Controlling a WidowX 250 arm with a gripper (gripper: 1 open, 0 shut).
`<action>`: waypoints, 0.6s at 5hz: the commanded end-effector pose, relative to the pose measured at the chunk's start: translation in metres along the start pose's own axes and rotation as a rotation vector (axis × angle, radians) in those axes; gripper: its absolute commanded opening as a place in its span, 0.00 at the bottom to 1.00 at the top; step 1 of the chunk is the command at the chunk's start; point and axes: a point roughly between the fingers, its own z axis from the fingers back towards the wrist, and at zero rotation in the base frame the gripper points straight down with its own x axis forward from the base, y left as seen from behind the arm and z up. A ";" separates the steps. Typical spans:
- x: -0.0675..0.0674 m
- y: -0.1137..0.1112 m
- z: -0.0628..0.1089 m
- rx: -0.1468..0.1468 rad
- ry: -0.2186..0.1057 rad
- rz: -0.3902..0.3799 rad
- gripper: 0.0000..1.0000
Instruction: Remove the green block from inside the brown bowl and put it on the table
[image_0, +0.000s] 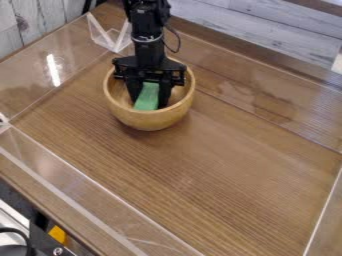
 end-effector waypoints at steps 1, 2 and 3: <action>0.000 0.013 0.017 0.005 -0.020 -0.002 0.00; -0.001 0.016 0.027 0.007 -0.021 -0.025 0.00; -0.002 0.013 0.022 0.008 -0.022 -0.015 0.00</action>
